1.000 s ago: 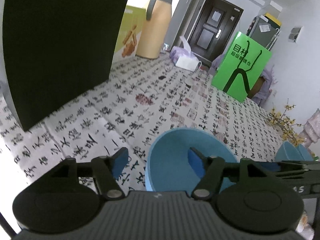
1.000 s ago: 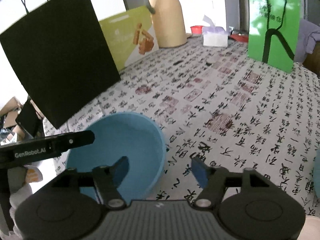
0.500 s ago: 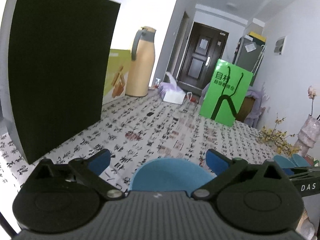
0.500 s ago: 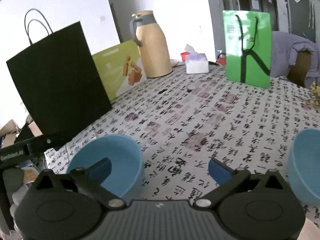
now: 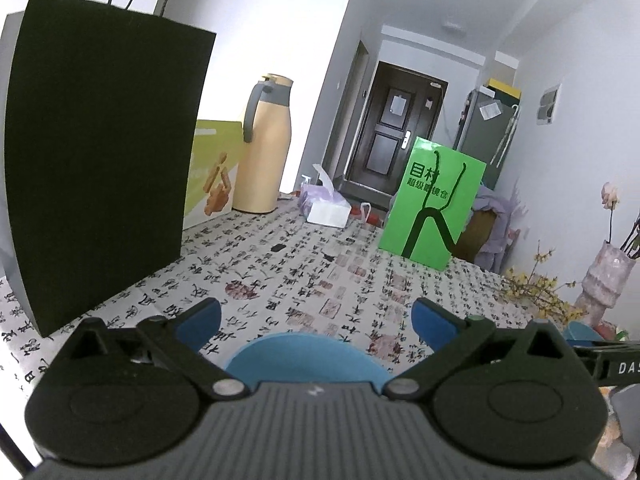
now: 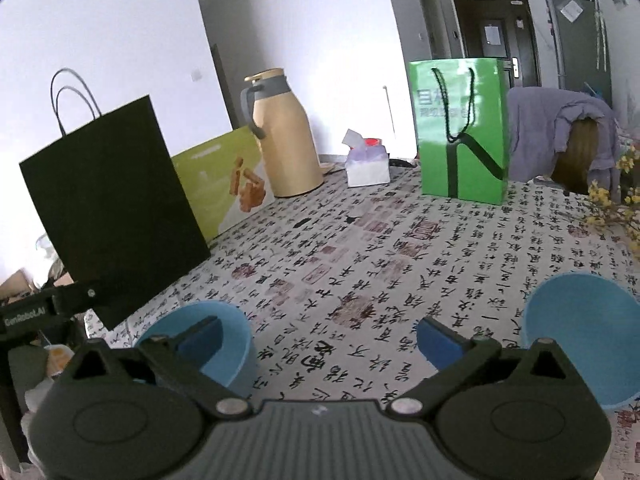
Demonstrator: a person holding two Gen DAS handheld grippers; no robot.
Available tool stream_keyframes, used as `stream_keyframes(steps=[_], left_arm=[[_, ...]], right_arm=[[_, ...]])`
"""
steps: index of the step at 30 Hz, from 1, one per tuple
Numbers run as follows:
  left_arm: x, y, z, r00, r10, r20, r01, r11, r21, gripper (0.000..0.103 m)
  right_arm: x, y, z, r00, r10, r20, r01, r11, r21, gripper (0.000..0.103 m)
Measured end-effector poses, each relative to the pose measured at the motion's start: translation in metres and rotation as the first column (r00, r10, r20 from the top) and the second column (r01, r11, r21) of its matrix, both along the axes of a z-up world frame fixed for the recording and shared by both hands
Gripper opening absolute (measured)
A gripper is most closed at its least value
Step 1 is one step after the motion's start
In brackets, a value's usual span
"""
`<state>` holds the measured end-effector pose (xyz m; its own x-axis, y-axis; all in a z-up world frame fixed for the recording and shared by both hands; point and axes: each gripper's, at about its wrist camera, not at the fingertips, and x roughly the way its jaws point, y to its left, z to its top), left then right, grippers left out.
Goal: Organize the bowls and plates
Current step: 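Move both open grippers toward the blue bowls beside the flowering branches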
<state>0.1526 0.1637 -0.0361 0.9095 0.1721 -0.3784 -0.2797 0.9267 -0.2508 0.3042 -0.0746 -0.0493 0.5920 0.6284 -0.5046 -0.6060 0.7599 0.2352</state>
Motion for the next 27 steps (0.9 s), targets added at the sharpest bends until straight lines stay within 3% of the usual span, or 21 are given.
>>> stream_keyframes(steps=[27], left_arm=[[0.041,-0.066,0.006,0.998,-0.056,-0.004,0.056,0.998,0.035,0.103]], right_arm=[[0.025,-0.102,0.008,0.980,-0.183,0.076,0.177,0.981,0.075,0.103]])
